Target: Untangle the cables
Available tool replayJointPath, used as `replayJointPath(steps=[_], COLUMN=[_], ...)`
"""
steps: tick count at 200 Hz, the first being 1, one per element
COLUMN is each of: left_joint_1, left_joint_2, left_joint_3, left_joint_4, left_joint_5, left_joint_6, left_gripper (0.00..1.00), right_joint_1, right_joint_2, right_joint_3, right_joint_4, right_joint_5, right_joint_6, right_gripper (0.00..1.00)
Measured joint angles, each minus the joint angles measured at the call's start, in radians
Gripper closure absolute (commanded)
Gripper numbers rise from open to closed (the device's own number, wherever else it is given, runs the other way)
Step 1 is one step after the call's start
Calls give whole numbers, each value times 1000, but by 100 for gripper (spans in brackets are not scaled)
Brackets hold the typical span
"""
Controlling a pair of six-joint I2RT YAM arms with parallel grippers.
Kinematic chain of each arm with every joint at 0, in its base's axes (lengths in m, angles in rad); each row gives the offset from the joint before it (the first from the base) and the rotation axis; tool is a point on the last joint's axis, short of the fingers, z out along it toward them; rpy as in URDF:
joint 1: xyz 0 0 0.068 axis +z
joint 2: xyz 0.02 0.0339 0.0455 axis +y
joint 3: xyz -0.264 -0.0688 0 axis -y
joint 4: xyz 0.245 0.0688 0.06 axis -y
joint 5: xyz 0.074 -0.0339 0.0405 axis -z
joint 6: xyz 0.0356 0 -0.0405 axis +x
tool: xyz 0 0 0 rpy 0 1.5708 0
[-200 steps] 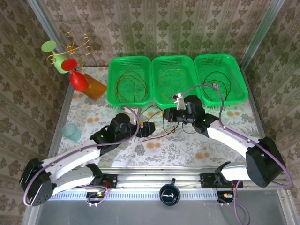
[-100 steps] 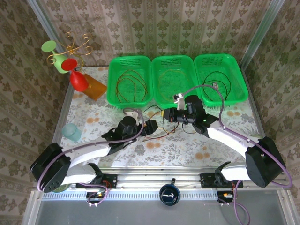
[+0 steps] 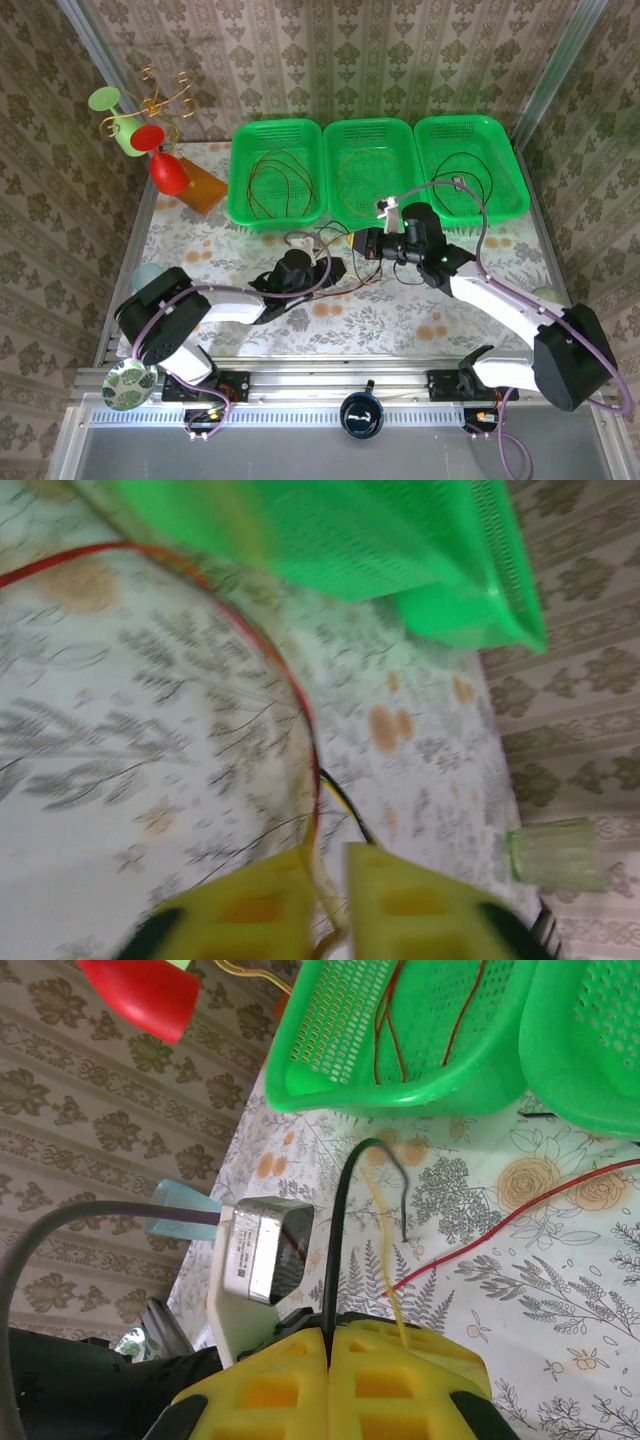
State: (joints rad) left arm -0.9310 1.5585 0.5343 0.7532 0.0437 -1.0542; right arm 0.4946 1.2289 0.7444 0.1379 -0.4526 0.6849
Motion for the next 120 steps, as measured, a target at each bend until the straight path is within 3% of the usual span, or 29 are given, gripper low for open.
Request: replayJointPath(steps=[36,71,120], left_joint_1=[-40,-50,-50], left_joint_2=[-134,-303,-425], left_joint_3=[23,72,177], left_joint_4=[-45,-220,-470], left_joint_5=[-85,-161,-198], left_joint_6=[74,184,312], left_gripper=[100,100,100], right_joint_1=[-35,-81,-143], right_joint_2=[-88,-212,-409], right_joint_3=[-3,-11,-66], right_joint_4=[-33,-64,-100], right_joint_5=[5,62,166], right_joint_6=[-3,-8,-24], right_gripper=[100,100,100])
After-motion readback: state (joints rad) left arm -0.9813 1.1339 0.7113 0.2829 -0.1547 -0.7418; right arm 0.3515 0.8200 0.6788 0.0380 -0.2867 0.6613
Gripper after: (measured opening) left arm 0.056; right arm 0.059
